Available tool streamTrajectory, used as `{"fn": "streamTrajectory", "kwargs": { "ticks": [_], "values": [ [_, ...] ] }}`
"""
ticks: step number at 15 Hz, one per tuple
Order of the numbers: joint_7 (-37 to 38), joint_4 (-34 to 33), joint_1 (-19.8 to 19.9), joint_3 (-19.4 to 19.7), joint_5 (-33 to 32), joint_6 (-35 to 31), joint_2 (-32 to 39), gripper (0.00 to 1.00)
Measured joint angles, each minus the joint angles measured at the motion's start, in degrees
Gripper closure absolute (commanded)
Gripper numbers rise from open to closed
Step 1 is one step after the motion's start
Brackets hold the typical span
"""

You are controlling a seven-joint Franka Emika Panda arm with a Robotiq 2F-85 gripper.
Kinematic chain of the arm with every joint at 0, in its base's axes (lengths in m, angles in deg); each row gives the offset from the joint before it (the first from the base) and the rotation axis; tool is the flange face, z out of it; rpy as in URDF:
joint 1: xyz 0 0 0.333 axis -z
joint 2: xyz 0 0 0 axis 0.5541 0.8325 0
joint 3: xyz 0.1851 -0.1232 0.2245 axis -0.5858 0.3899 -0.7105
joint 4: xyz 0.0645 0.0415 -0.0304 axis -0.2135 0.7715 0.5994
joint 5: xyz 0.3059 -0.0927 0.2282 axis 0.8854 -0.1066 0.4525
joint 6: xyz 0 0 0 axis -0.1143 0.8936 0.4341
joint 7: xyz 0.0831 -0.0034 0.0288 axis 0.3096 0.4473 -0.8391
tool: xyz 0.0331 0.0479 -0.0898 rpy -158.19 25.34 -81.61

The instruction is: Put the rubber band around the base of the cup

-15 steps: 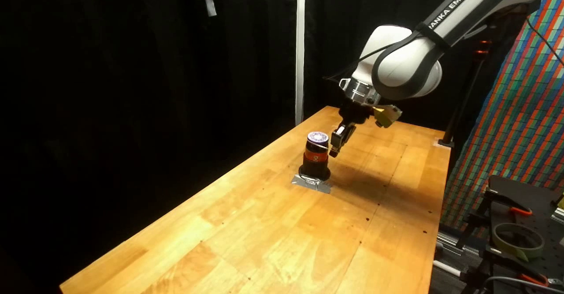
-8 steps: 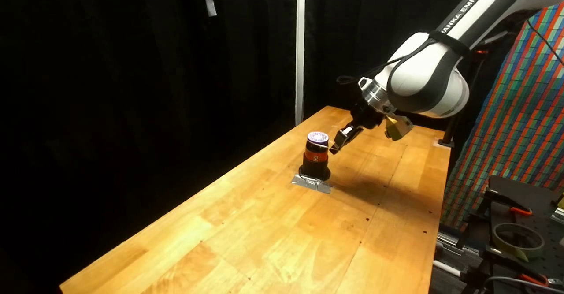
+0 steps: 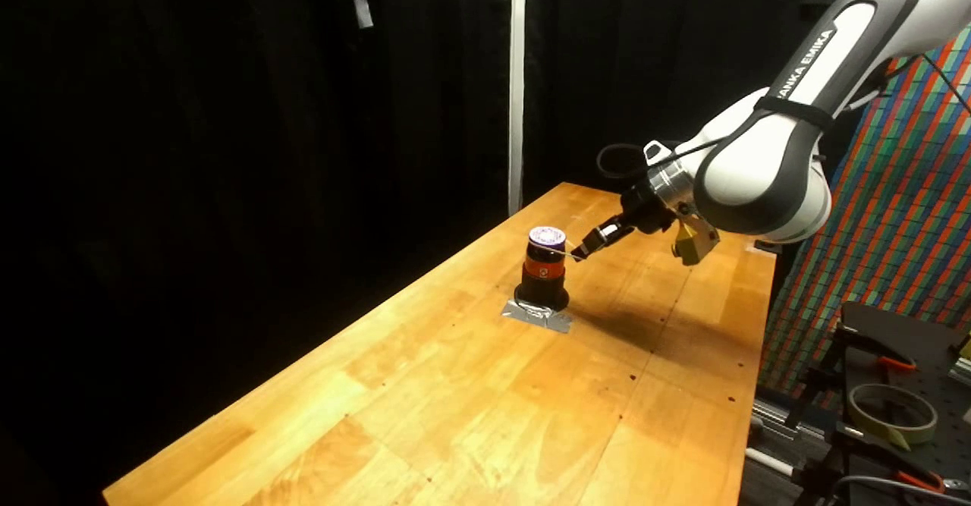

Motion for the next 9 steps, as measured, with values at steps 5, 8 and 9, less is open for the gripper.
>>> {"fn": "streamTrajectory", "kwargs": {
  "ticks": [5,8,9],
  "values": [
    [6.8,2.3,-1.9,6.2,-11.3,-8.8,4.3,0.94],
    [18.7,2.8,-8.8,16.8,-22.3,-13.4,4.3,0.93],
    [22.0,3.0,-11.0,19.8,-24.5,-15.4,4.3,0.94]
  ]
}}
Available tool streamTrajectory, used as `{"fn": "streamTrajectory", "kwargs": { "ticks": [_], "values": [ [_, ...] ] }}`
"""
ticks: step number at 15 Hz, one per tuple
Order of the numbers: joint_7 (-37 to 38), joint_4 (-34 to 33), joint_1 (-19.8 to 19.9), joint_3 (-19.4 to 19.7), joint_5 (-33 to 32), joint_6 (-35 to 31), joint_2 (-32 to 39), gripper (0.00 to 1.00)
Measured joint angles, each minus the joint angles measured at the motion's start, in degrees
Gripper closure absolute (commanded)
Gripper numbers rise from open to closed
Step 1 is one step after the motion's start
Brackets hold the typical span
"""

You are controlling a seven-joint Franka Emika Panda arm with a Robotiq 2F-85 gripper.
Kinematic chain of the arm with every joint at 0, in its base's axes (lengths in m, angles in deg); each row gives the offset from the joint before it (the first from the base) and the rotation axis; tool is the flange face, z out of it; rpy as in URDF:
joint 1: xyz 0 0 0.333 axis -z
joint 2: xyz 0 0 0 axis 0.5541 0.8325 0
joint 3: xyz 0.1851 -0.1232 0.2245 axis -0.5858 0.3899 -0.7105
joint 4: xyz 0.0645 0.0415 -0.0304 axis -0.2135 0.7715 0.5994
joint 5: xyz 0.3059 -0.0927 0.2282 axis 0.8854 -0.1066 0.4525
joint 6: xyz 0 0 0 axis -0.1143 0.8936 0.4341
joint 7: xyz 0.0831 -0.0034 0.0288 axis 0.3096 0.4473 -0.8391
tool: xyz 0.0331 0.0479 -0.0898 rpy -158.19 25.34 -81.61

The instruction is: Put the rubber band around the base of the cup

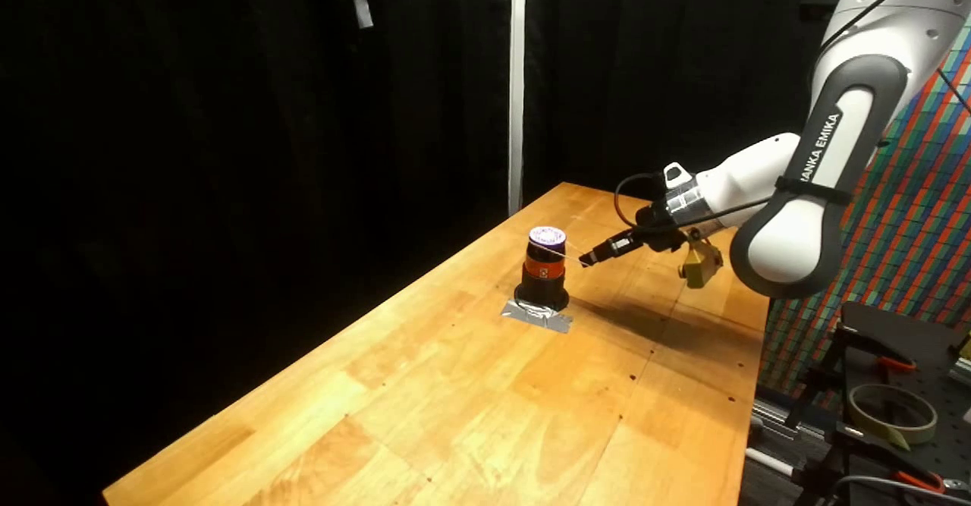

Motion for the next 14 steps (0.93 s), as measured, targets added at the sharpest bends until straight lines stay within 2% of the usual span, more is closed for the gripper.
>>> {"fn": "streamTrajectory", "kwargs": {
  "ticks": [3,8,14],
  "values": [
    [7.4,0.7,-4.6,6.0,-4.1,-6.3,0.0,0.93],
    [15.5,2.4,-7.7,10.4,-8.2,-16.2,0.1,0.94],
    [19.1,2.0,-8.7,12.2,-9.0,-16.8,-0.6,0.92]
  ]
}}
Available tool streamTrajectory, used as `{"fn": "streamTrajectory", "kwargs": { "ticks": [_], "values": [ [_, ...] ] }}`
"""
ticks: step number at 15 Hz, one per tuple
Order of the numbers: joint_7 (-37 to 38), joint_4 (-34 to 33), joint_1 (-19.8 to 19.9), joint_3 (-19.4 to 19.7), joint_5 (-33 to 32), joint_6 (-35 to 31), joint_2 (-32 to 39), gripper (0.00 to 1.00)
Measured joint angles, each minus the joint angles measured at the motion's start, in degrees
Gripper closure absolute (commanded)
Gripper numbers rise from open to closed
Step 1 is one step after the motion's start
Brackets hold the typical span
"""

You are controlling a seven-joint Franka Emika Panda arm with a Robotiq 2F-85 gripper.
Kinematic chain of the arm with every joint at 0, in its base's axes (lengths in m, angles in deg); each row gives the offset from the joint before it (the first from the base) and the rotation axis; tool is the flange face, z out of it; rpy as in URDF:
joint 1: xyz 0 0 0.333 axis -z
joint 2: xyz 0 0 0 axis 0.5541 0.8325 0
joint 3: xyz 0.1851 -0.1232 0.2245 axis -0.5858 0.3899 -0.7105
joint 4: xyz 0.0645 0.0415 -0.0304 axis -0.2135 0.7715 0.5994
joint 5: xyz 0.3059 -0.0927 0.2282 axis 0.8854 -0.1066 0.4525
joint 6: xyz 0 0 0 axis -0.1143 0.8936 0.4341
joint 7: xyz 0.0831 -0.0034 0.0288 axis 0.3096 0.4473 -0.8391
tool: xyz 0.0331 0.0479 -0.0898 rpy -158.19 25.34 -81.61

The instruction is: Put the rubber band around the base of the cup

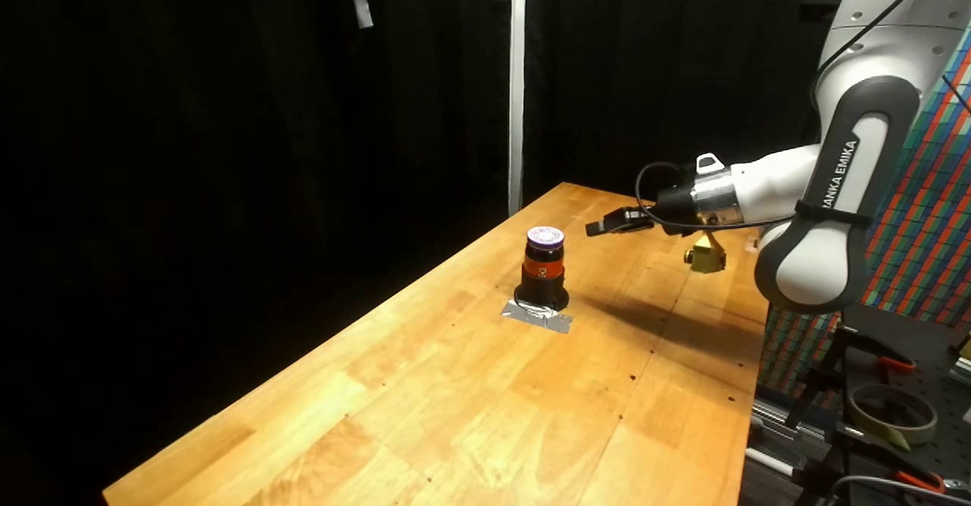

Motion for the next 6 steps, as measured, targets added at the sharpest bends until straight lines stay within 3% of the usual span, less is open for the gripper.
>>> {"fn": "streamTrajectory", "kwargs": {
  "ticks": [1,2,3,6],
  "values": [
    [0.3,0.0,0.0,0.2,-0.1,-0.1,-0.1,0.92],
    [0.5,0.1,-0.1,0.3,-0.1,-0.1,-0.1,0.67],
    [0.7,0.2,-0.1,0.5,-0.3,-0.1,-0.1,0.91],
    [1.8,0.9,-0.1,1.1,-2.7,1.8,0.0,0.7]
  ]
}}
